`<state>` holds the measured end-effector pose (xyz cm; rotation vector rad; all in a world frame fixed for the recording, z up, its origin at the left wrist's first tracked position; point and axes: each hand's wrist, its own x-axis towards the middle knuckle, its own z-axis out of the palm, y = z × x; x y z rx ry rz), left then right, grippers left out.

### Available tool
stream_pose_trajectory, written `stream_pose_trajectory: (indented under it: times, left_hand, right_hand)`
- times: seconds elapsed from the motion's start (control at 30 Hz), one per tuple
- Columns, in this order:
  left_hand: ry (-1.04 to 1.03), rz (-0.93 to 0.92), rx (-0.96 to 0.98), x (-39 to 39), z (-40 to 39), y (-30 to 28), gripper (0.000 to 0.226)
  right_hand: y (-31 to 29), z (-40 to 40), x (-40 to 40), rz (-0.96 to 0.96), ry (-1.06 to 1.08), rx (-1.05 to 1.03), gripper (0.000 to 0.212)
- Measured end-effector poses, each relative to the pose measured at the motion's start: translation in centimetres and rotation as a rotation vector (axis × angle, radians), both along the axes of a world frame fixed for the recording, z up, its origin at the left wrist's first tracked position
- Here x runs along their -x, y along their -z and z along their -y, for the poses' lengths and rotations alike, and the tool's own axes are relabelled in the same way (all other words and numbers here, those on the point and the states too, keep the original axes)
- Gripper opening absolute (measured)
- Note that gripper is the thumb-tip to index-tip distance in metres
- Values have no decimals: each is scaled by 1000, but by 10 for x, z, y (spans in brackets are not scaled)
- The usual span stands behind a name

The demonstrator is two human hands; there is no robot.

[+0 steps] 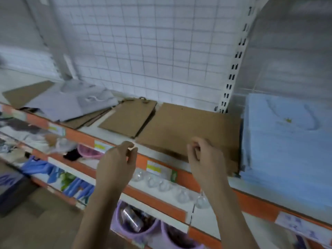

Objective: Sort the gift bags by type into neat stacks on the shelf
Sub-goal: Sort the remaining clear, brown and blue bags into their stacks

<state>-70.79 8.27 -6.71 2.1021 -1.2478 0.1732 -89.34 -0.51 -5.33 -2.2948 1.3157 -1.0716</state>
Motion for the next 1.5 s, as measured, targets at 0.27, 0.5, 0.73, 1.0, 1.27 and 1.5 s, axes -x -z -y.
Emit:
stream_pose_trajectory:
  times: [0.27, 0.5, 0.73, 1.0, 1.27, 1.5]
  left_hand:
    - [-176, -55, -9, -134, -40, 20, 14]
    - [-230, -57, -72, -253, -21, 21, 20]
    - [-237, -16, -81, -354, 20, 13, 22]
    - [-172, -65, -96, -416, 47, 32, 21]
    - [92, -116, -40, -486, 88, 20, 14]
    - [263, -120, 2, -533, 117, 25, 9]
  right_hand:
    - [22, -8, -164, -70, -238, -53, 21]
    - [28, 19, -295, -44, -303, -102, 23]
    - [31, 61, -393, -145, -264, -136, 25]
    - [41, 87, -437, -345, -27, -288, 50]
    - [45, 82, -469, -267, 285, -414, 87]
    - [35, 68, -499, -127, 489, -463, 72]
